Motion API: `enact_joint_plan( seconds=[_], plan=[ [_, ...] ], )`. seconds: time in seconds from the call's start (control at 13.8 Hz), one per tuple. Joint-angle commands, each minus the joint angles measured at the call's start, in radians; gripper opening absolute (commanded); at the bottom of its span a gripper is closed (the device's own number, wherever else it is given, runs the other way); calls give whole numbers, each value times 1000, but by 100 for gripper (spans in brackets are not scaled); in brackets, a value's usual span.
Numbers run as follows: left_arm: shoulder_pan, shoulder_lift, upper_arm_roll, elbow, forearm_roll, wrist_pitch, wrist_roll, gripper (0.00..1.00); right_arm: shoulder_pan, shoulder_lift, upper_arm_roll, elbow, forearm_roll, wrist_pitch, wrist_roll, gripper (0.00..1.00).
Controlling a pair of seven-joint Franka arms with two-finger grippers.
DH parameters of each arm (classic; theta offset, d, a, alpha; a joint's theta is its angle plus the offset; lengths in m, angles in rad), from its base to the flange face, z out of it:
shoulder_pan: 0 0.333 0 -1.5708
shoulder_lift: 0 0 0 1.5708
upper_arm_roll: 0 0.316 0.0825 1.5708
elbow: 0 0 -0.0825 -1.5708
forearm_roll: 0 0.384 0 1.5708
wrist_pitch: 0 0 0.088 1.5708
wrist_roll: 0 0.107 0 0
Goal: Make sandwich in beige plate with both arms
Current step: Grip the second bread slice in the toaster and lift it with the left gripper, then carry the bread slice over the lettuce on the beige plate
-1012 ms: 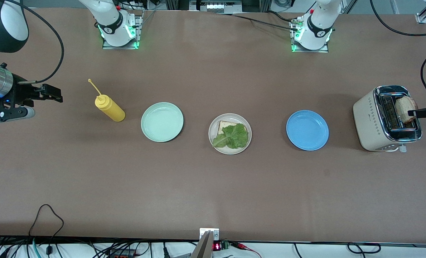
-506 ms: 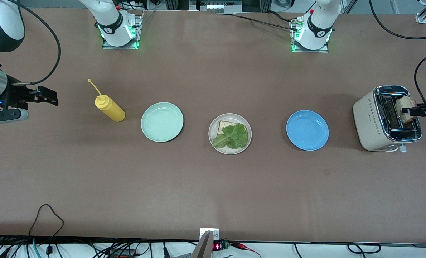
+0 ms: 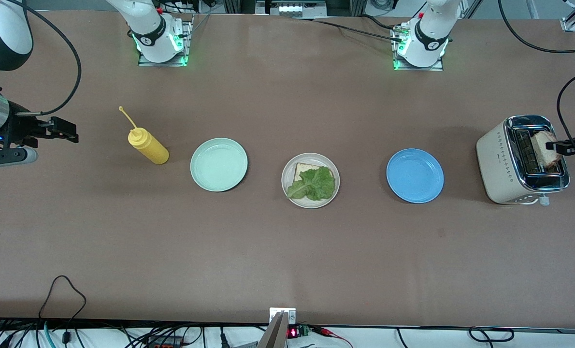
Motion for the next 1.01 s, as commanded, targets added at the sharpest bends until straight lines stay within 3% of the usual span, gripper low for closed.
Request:
enact_joint_plan(
  seconds=[0.0, 0.22, 0.36, 0.51, 0.72, 0.94],
  plan=[
    [-3, -19, -5, 141, -2, -117, 40, 1, -7, 9, 6, 26, 12, -19, 6, 100],
    [-12, -19, -18, 333, -14, -312, 96, 1, -6, 9, 6, 26, 12, -19, 9, 100],
    [-41, -20, -61, 396, -17, -398, 129, 1, -7, 9, 4, 27, 10, -19, 7, 100],
    [-44, -43, -183, 392, -22, -444, 139, 1, -7, 11, 4, 27, 12, -16, 7, 100],
    [-58, -40, -356, 322, -169, -454, 52, 1, -6, 18, 3, 41, 32, -6, 6, 100],
    [-199, -19, -388, 213, -313, -353, -23, 0, -9, 20, 3, 49, 29, -5, 12, 100]
  ],
)
